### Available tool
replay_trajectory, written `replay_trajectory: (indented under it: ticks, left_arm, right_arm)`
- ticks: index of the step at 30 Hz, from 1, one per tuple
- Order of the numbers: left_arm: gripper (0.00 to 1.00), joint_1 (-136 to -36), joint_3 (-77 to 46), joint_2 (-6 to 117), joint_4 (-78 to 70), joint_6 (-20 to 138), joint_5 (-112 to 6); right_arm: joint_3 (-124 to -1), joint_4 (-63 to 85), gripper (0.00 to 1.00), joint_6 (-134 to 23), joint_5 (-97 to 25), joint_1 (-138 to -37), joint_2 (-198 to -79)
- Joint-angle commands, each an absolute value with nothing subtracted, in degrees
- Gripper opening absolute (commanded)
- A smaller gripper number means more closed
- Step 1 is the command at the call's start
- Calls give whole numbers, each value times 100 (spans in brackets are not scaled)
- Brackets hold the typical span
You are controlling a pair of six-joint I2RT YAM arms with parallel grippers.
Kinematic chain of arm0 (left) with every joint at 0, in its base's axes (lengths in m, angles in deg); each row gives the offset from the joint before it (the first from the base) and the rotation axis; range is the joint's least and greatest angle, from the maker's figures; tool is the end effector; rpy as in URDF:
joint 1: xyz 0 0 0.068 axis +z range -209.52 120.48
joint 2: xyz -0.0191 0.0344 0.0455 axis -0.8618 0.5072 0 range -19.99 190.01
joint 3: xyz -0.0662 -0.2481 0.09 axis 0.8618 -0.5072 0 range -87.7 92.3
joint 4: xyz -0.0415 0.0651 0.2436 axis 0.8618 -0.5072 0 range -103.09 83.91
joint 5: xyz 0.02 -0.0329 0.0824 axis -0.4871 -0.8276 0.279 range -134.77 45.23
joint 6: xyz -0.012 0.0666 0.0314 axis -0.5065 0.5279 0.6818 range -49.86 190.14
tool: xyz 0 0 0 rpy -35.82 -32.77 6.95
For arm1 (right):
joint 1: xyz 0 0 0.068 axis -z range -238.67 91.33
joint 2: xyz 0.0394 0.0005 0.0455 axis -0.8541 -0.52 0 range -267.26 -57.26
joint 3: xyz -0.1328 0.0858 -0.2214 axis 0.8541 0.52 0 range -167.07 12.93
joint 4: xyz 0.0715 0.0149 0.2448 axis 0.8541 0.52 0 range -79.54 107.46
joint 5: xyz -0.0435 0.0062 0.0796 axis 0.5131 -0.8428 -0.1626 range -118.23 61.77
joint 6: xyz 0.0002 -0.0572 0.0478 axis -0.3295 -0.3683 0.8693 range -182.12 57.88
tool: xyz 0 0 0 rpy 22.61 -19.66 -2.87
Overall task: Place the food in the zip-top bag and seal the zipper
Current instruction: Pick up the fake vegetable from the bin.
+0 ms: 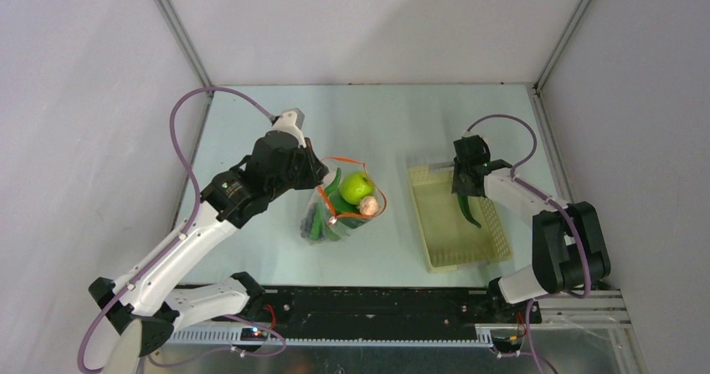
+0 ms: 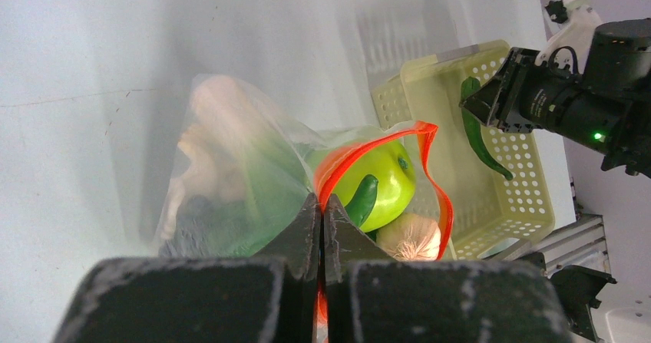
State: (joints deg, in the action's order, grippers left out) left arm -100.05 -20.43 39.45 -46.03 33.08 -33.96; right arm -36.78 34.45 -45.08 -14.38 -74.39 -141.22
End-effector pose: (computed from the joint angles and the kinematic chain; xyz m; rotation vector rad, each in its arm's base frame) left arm 0.1819 -0.1400 0.3600 -0.0479 2.1789 -0.5938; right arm 0.2872 0.0653 0.1759 0.1171 2.5420 -0.0924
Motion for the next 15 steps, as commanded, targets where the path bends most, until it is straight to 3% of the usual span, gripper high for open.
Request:
replay_trajectory:
  ticks: [1,5,15]
  left_arm:
    - [0,-9969,-2006,3708,-4177,3284,-3469]
    - [0,-9968,-2003,3697,-4172,3286,-3486]
    - [0,-9961,-2023,3690,-4153,3274,-3531]
  right_arm:
    - [-3639,3363,27,-4345,-1751,-7401,-13995]
    - [-3618,3431,24,-4268,-1886,-7404,-13690]
    - [-3493,3656,19,-3850,-2703,-7405,-11421]
